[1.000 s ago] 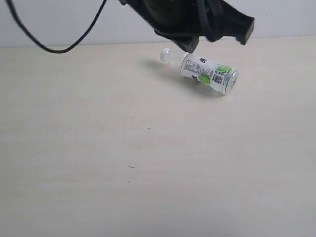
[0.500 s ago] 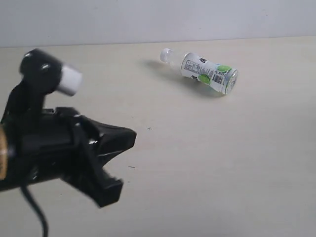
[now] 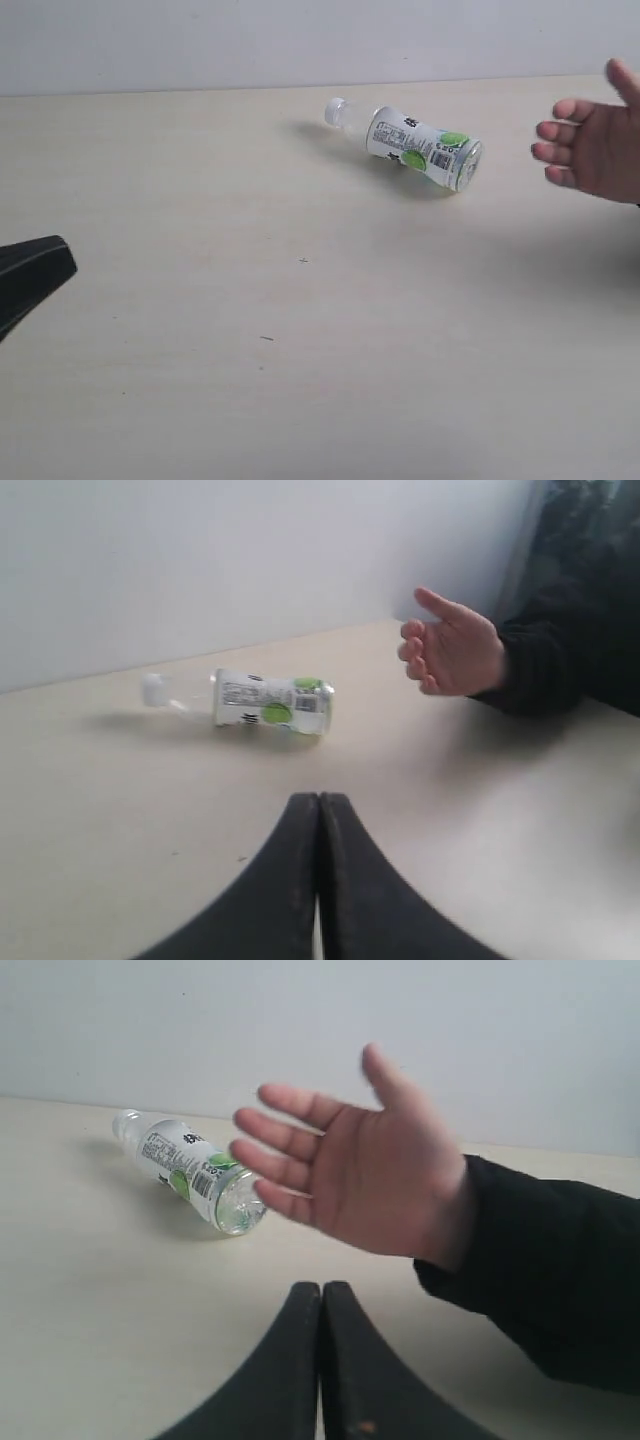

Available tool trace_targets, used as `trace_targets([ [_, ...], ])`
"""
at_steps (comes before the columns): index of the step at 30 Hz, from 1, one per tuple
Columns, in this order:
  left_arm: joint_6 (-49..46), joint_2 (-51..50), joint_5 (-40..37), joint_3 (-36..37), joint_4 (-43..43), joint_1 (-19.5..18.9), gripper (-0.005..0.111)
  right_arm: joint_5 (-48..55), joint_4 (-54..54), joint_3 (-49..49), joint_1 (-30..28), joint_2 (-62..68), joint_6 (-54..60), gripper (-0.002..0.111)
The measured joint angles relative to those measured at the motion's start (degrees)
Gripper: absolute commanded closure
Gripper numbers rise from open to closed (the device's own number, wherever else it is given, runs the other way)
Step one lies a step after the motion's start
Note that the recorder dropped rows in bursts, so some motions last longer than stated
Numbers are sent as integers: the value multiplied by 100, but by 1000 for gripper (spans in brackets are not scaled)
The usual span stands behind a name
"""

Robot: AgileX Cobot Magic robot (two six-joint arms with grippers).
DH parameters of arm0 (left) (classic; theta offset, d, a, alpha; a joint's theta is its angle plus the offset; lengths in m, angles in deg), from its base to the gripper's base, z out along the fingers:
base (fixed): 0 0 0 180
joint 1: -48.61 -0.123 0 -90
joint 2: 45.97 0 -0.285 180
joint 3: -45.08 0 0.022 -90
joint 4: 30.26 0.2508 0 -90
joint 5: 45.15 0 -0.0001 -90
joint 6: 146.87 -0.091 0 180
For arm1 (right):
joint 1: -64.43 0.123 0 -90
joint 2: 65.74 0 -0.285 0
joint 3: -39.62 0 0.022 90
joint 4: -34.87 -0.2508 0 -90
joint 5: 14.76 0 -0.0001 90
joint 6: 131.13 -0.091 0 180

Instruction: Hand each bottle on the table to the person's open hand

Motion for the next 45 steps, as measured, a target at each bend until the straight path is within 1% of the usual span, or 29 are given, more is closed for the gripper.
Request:
trace_targets([
  [2, -23, 318, -258, 80, 0, -247, 107, 0, 0, 0, 0, 0, 0, 108],
  [5, -45, 602, -550, 146, 0, -445, 107, 0, 0, 0, 0, 0, 0, 108],
  [8, -67, 721, -691, 173, 0, -505, 107, 0, 0, 0, 0, 0, 0, 108],
  [14, -67, 721, -714, 173, 0, -503, 107, 0, 11, 0, 0, 0, 38, 108],
  [17, -67, 721, -725, 173, 0, -503, 107, -268, 167, 0, 0, 0, 322, 108],
  [19, -67, 721, -725, 173, 0, -503, 107, -678, 214, 0, 0, 0, 362, 108],
  [21, -67, 721, -725, 173, 0, -503, 107, -1174, 199, 0, 0, 0, 122, 108],
  [26, -67, 721, -725, 173, 10, -503, 107, -2790, 96, 0, 0, 0, -479, 108],
  [32, -67, 721, -725, 173, 10, -503, 107, -4576, -27, 0, 0, -8, -2109, 108],
  [35, -67, 721, -725, 173, 10, -503, 107, -5422, -32, 0, 0, -8, -2614, 108],
  [39, -67, 721, -725, 173, 10, -503, 107, -5678, -54, -502, 0, 235, -2773, 108],
  [42, -67, 721, -725, 173, 10, -503, 107, -5713, -54, -1108, 0, 778, -2794, 108],
  [45, -67, 721, -725, 173, 10, -503, 107, -5738, -54, -1803, 0, 1703, -2794, 108],
])
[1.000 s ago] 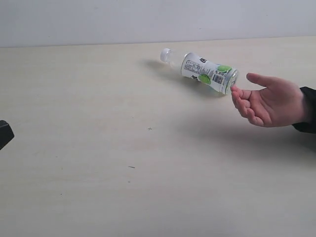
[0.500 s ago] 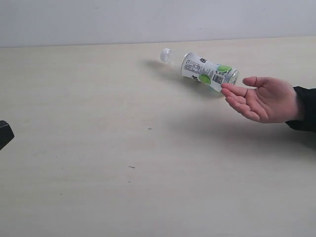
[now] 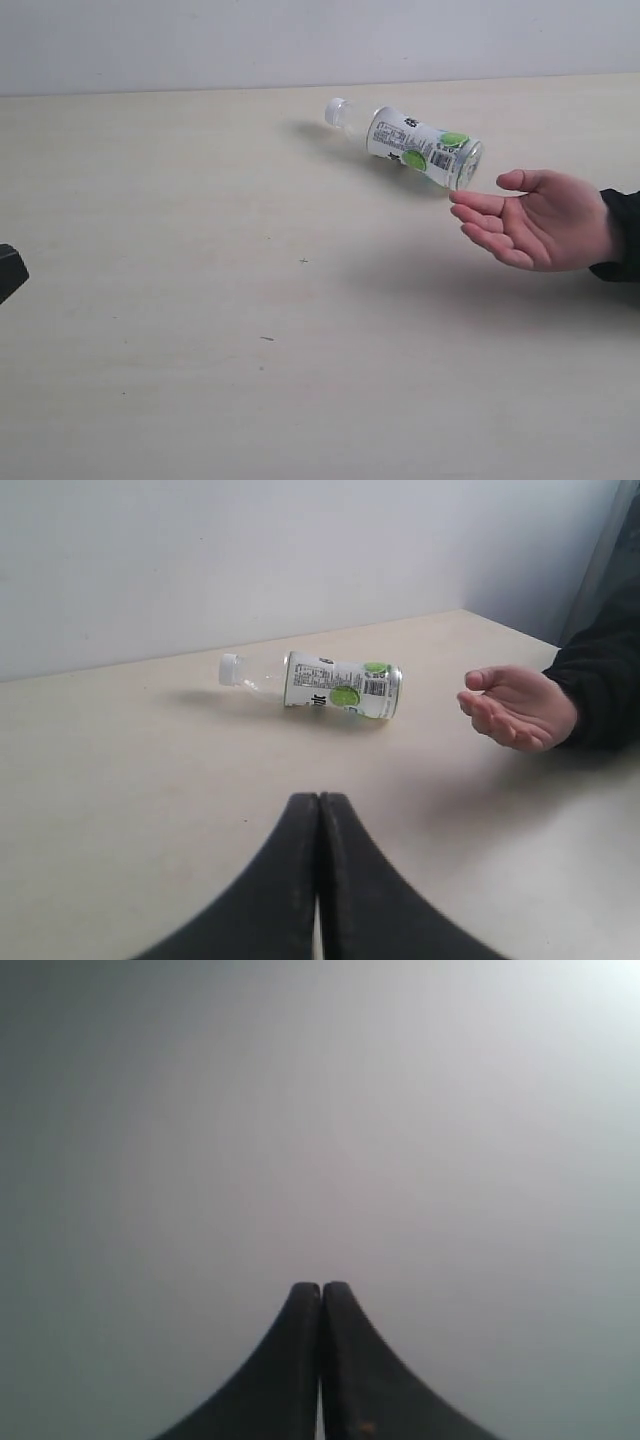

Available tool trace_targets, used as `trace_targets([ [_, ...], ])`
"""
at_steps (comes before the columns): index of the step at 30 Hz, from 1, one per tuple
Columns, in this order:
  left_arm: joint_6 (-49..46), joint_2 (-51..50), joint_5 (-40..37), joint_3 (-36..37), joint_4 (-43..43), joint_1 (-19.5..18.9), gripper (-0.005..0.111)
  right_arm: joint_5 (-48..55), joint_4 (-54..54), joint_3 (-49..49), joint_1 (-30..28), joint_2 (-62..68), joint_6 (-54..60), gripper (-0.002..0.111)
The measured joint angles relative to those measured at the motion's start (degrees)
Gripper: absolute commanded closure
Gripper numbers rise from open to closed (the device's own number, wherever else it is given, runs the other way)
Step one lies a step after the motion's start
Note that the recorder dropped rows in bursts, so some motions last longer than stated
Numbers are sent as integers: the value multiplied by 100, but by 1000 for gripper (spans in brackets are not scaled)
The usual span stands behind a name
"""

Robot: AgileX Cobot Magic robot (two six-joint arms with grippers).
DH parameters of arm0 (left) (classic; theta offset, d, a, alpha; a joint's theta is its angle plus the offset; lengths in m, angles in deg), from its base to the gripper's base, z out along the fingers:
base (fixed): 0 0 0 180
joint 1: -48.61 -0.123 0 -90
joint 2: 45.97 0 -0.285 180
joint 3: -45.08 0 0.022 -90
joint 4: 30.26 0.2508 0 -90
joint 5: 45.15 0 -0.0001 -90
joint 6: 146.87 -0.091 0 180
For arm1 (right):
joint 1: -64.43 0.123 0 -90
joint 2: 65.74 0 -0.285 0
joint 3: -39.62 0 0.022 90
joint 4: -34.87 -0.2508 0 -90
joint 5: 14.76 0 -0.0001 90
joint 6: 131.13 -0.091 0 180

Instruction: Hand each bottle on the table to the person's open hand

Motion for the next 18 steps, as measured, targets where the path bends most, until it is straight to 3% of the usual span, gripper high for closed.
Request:
trace_targets([
  [3, 0, 0, 0, 0, 0, 0, 107, 178, 11, -882, 0, 1090, 19, 108],
  [6, 0, 0, 0, 0, 0, 0, 107, 1011, 23, -1879, 0, 2285, 126, 108],
  [14, 0, 0, 0, 0, 0, 0, 107, 5504, 721, -5103, 12, 5781, 471, 108],
  [18, 0, 0, 0, 0, 0, 0, 107, 8051, 487, -6654, 12, 7293, 1410, 108],
])
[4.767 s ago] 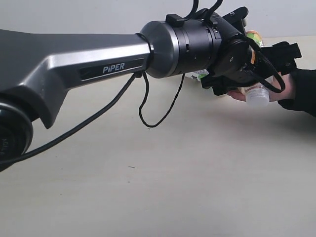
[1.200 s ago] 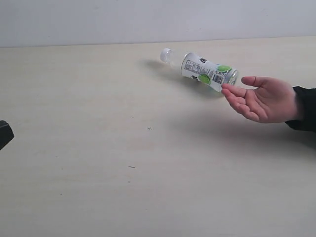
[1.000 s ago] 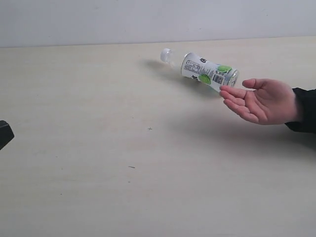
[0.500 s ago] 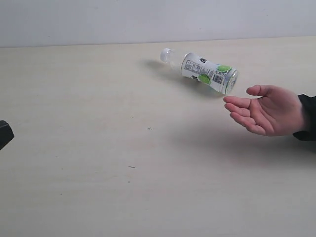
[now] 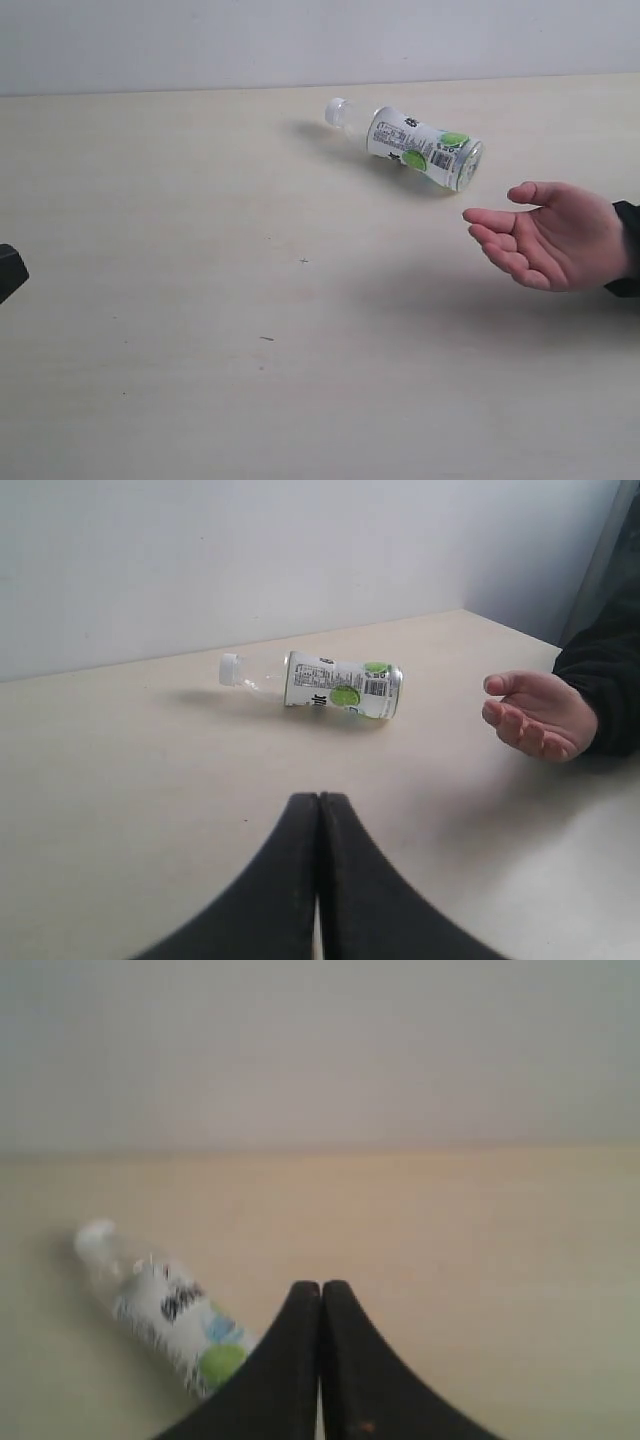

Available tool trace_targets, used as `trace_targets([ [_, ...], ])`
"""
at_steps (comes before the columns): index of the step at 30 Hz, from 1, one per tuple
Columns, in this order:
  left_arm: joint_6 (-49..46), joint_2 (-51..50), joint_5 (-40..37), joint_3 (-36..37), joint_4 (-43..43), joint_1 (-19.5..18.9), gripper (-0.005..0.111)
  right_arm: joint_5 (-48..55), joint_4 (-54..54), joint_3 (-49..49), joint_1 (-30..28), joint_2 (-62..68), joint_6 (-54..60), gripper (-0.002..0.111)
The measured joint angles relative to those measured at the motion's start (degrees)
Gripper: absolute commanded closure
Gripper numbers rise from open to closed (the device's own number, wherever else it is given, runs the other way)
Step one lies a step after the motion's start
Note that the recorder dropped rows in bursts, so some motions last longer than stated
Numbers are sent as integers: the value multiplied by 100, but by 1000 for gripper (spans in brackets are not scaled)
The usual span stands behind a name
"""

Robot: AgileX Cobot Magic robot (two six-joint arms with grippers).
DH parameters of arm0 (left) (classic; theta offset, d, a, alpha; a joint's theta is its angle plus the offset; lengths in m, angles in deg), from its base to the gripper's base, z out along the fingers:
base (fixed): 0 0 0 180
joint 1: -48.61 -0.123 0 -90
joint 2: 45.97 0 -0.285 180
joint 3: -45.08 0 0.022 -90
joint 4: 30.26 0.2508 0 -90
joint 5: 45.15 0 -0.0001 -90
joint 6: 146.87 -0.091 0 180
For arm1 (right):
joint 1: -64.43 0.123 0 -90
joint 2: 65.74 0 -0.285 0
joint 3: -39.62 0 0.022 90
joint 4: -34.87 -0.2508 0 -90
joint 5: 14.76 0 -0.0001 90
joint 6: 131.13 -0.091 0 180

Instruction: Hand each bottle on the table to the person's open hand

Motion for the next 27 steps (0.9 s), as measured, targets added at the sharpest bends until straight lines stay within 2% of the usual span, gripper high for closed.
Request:
trace_targets([
  [4, 0, 0, 0, 0, 0, 0, 107, 2163, -812, -1547, 69, 1521, 1517, 108],
  [6, 0, 0, 0, 0, 0, 0, 107, 2759, -937, -2151, 271, 2060, 2077, 108],
  [8, 0, 0, 0, 0, 0, 0, 107, 2914, -971, -2421, 541, 2389, 2795, 101],
  [11, 0, 0, 0, 0, 0, 0, 107, 2914, -969, -2473, 951, 2682, 4027, 72],
  [14, 0, 0, 0, 0, 0, 0, 107, 2901, -957, -2473, 1202, 2920, 4719, 40],
  [16, 0, 0, 0, 0, 0, 0, 107, 2753, -756, -2473, 1269, 3048, 4966, 27],
  [20, 0, 0, 0, 0, 0, 0, 107, 2197, -189, -2510, 1269, 3182, 4821, 24],
  [27, 0, 0, 0, 0, 0, 0, 107, 1988, -118, -2512, 1269, 3604, 4851, 24],
])
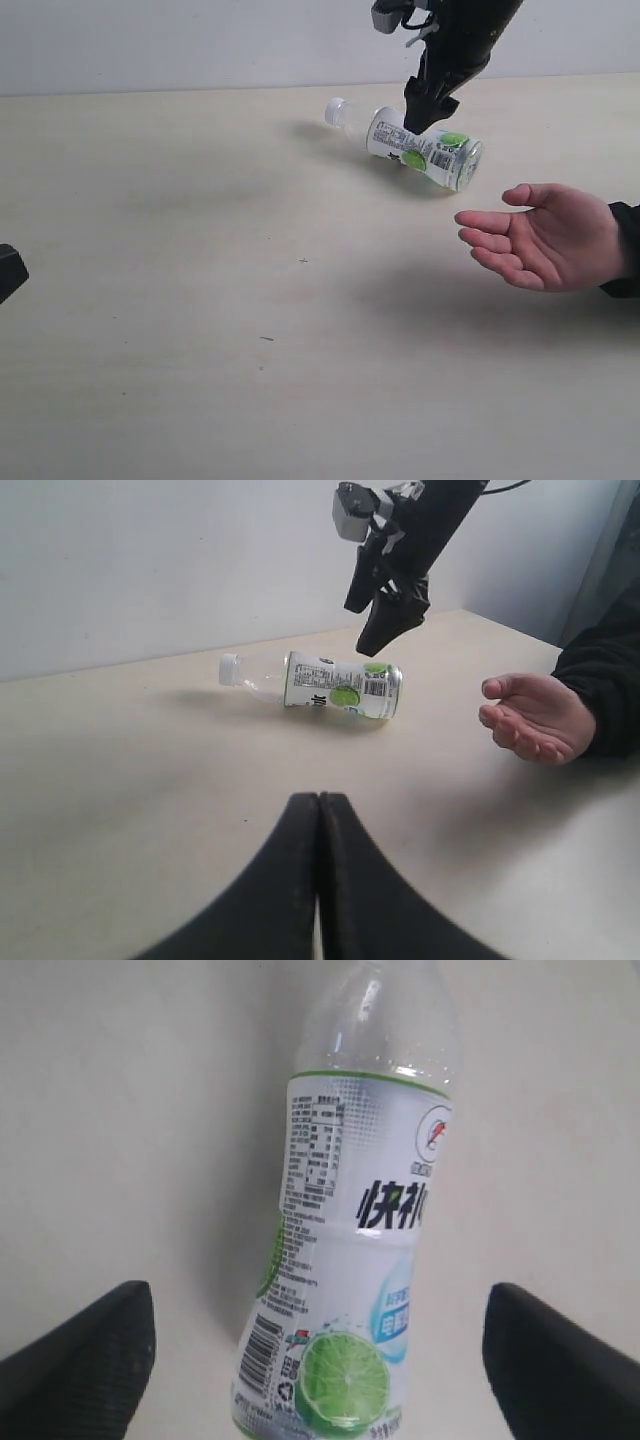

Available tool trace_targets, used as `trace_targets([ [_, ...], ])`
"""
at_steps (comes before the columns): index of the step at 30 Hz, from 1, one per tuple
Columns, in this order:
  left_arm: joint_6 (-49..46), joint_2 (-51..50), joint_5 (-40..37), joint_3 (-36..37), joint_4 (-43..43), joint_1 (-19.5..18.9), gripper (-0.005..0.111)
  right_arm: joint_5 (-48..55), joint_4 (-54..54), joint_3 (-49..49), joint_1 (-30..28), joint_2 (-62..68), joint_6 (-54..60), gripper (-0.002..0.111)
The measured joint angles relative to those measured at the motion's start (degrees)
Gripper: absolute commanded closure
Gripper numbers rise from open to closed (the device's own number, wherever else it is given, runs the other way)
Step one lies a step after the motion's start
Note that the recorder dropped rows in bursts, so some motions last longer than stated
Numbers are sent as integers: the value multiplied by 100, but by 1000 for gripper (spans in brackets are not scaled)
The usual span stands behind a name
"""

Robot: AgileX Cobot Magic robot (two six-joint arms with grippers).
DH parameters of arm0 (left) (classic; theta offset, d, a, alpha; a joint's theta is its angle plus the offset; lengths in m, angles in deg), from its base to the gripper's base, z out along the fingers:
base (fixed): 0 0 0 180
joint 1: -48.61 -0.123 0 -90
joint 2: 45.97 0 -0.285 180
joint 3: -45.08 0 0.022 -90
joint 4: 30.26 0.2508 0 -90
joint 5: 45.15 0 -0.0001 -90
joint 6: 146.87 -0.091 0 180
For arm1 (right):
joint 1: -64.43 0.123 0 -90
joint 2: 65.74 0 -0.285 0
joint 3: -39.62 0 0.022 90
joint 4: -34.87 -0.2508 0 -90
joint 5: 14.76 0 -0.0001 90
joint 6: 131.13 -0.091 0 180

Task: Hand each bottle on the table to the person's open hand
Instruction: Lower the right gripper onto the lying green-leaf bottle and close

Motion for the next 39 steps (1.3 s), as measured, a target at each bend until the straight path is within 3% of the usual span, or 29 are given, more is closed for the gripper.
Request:
trace_targets([
  [31, -14, 0, 0, 0, 0, 0, 107, -999, 20, 0, 0, 984, 3, 24],
  [39, -14, 0, 0, 0, 0, 0, 107, -866, 20, 0, 0, 984, 3, 41],
])
